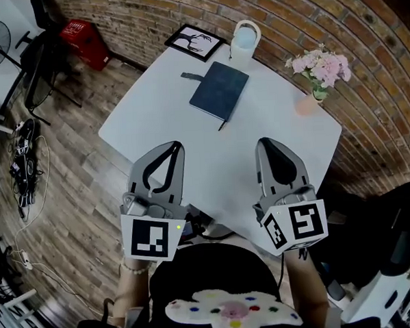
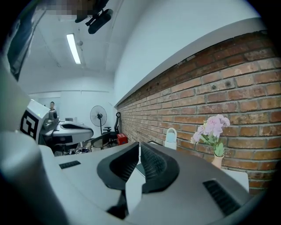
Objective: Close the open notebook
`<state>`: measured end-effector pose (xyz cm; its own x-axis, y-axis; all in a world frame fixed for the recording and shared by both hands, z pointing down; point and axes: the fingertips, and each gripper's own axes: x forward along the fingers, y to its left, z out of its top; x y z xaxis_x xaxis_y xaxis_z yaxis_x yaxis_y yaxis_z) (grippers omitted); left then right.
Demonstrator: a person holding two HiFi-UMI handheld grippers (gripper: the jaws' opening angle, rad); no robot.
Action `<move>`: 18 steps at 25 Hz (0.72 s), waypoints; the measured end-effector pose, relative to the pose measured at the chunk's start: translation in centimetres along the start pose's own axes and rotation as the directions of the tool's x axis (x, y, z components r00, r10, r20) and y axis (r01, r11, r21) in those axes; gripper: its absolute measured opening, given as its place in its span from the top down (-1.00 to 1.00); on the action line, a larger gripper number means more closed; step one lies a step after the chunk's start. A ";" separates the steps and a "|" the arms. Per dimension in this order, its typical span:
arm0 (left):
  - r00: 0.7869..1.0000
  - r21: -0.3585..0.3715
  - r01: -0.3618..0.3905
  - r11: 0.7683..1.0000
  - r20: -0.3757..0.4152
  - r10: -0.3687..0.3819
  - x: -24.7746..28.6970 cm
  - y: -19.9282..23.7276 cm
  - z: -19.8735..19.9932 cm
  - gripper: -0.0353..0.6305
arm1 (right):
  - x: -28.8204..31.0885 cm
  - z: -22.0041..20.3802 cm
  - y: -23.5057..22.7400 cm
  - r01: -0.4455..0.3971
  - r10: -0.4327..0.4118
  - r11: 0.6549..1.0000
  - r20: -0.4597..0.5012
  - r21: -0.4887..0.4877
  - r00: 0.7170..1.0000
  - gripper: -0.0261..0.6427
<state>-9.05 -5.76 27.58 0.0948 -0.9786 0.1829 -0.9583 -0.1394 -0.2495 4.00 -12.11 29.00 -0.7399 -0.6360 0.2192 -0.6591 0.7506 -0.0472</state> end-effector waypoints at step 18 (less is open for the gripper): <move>0.999 -0.038 -0.054 0.998 0.000 0.054 -1.7 0.0 0.1 0.84 | -1.8 -0.1 1.5 -0.035 0.036 0.999 0.002 -0.017 0.999 0.81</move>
<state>-9.18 -4.09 27.13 0.0426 -0.9847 0.1689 -0.9717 -0.0801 -0.2223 4.36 -9.82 28.60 -0.7631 -0.6092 0.2155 -0.6301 0.7755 -0.0388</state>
